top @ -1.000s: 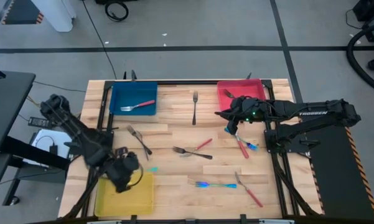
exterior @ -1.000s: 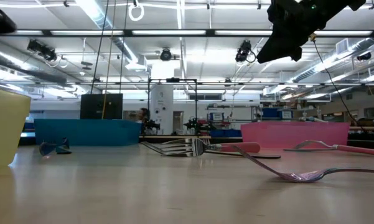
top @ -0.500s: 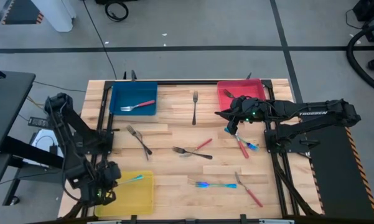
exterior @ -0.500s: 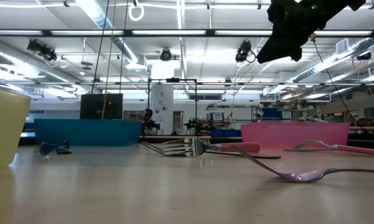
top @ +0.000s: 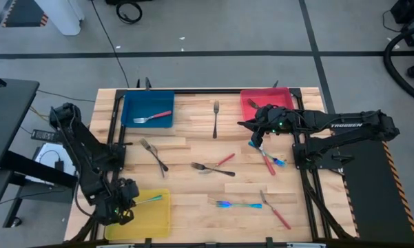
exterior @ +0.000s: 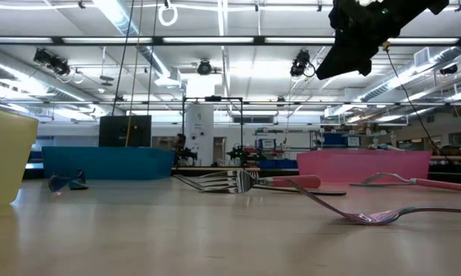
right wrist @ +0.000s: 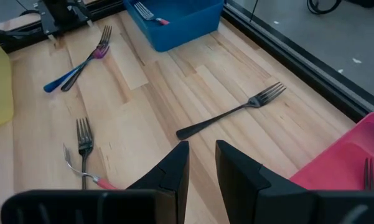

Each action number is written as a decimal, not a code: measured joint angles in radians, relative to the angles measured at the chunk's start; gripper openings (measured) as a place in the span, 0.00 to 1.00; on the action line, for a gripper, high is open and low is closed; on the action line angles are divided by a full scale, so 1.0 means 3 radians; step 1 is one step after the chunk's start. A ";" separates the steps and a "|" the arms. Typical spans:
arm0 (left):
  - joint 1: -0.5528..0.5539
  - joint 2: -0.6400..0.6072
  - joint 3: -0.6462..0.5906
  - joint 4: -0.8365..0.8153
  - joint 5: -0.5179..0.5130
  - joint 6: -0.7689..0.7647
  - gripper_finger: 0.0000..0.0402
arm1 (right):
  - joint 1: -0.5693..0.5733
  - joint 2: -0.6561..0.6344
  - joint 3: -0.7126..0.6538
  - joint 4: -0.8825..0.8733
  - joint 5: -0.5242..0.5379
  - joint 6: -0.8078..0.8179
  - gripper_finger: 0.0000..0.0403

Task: Sort silverware by color (type)
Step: Put the blue fork into the yellow bin, then put the red fork into the blue bin, then put the black fork into the red bin

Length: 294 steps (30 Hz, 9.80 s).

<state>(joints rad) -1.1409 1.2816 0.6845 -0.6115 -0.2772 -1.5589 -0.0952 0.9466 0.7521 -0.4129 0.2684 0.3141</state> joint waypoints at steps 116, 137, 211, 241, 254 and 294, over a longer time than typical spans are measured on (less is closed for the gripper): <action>0.3246 0.1800 0.0490 0.3059 0.0655 0.4249 0.30 | 0.0094 0.1040 -0.0001 0.1867 -0.0582 -0.1050 0.22; 0.3246 0.1949 0.0490 0.3154 0.0677 0.4301 0.07 | 0.0086 0.1040 -0.0001 0.1897 -0.0581 -0.1143 0.22; 0.5969 -0.0736 0.0487 -0.0918 0.0687 0.5143 0.00 | 0.0086 0.1039 0.0000 0.2003 -0.0613 -0.1322 0.22; 0.6062 0.0034 0.0486 -0.0719 0.0642 0.5675 0.09 | 0.0121 0.1034 0.0000 0.1325 -0.0273 -0.1322 0.22; 0.6040 0.0033 0.0486 -0.0639 0.0641 0.5673 0.26 | 0.0121 0.1034 -0.0001 0.1301 0.0236 -0.1322 0.22; 0.4881 -0.0507 0.0488 0.0047 0.0643 0.5159 0.26 | -0.0819 0.1034 0.0000 0.1001 0.0787 -0.1313 0.22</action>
<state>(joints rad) 0.3234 1.1296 0.8310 -0.5974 -0.0844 -0.0112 -0.3408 1.2568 0.7521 -0.1128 0.5045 -0.0797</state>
